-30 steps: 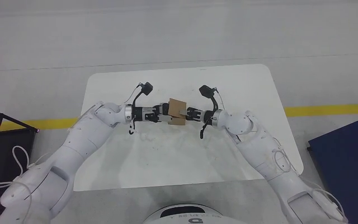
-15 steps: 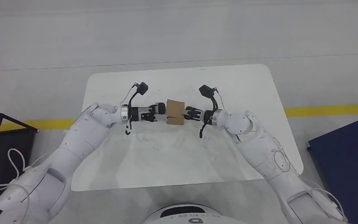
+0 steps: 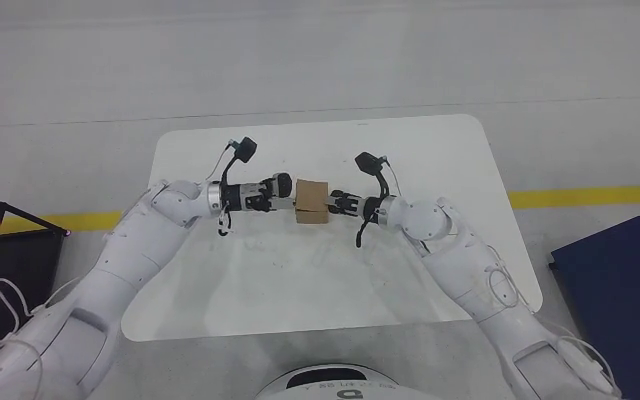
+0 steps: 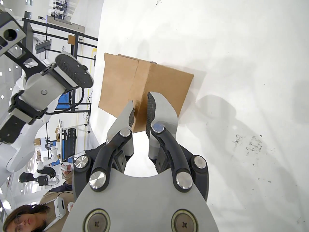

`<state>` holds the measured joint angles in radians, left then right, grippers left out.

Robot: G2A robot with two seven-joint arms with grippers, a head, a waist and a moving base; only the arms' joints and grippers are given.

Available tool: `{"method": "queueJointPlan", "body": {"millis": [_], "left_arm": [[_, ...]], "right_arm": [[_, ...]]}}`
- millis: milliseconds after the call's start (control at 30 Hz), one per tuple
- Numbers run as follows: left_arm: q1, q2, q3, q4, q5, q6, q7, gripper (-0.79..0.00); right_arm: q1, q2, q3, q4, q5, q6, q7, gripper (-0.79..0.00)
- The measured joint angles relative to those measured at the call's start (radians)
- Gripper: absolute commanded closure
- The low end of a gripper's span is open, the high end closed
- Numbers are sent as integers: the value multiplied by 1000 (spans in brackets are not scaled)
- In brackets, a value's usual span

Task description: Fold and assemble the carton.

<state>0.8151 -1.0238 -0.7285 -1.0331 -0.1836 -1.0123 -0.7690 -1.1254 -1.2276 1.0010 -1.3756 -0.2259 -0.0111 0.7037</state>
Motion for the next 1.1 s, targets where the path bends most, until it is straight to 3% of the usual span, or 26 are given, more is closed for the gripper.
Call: {"method": "queueJointPlan", "body": {"millis": [233, 600, 900, 1100], "left_arm": [[-29, -25, 20, -11, 27, 0, -9, -785], [-104, -95, 130, 155, -36, 0, -39, -785], [-139, -124, 187, 217, -65, 27, -65, -785], [-152, -128, 186, 188, -81, -1, -38, -785]], "right_arm": [[-2, 0, 2, -4, -5, 4, 2, -92], [-7, 3, 14, -10, -3, 1, 10, -89], [-10, 5, 20, -14, -1, -1, 14, -105], [-23, 9, 42, -34, 19, -21, 17, -139]]}}
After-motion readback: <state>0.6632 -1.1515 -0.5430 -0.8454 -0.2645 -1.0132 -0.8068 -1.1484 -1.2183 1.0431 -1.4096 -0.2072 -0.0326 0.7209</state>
